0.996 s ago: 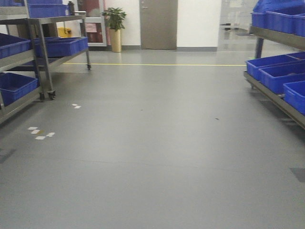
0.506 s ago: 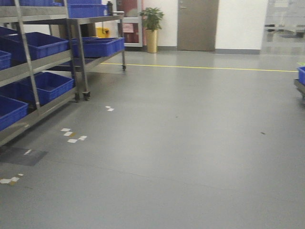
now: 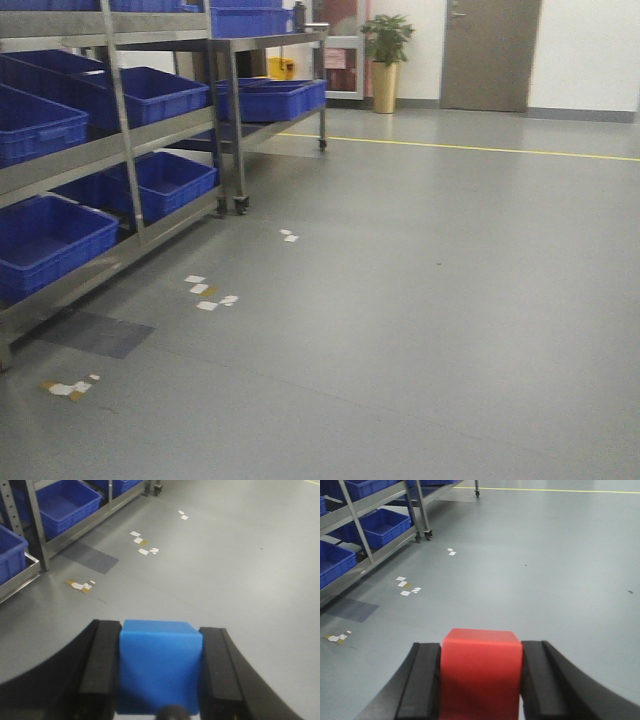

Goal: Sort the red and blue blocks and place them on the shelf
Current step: 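Drive the base down the aisle carrying both cubes, then turn the base toward the metal shelf of blue bins, then position both held cubes above the blue bins on the shelf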

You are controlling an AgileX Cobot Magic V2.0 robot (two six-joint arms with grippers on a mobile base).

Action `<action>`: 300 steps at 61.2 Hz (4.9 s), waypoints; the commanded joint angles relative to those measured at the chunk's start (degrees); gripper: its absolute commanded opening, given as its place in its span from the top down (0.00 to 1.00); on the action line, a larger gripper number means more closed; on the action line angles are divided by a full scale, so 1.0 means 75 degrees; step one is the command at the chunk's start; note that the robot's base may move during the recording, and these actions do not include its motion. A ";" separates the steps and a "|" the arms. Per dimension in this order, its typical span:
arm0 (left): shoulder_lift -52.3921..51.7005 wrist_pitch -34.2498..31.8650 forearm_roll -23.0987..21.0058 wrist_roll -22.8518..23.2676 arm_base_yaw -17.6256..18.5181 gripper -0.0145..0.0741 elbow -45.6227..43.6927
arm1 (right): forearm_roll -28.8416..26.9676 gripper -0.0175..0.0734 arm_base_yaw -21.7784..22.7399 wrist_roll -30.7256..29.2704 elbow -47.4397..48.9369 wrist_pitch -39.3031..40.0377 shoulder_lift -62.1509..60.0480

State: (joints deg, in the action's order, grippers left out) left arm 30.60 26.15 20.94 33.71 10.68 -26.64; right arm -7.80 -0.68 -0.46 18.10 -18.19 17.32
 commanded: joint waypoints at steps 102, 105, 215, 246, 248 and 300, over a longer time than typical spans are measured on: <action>0.0006 -0.0515 0.0103 0.0035 -0.0011 0.70 -0.0224 | 0.0054 0.75 0.0038 -0.0022 0.0245 0.0619 0.0039; 0.0006 -0.0515 0.0103 0.0035 -0.0011 0.70 -0.0224 | 0.0054 0.75 0.0038 -0.0022 0.0245 0.0619 0.0039; 0.0006 -0.0515 0.0103 0.0035 -0.0011 0.70 -0.0224 | 0.0054 0.75 0.0038 -0.0022 0.0245 0.0619 0.0039; 0.0006 -0.0515 0.0103 0.0035 -0.0011 0.70 -0.0224 | 0.0054 0.75 0.0038 -0.0022 0.0245 0.0619 0.0039; 0.0006 -0.0515 0.0103 0.0035 -0.0011 0.70 -0.0224 | 0.0054 0.75 0.0038 -0.0022 0.0245 0.0619 0.0039; 0.0006 -0.0572 0.0103 0.0035 -0.0011 0.70 -0.0224 | 0.0054 0.75 0.0038 -0.0022 0.0245 0.0619 0.0039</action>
State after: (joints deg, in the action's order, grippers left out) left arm 30.60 26.15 20.94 33.75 10.68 -26.64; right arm -7.80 -0.68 -0.46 18.10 -18.19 17.32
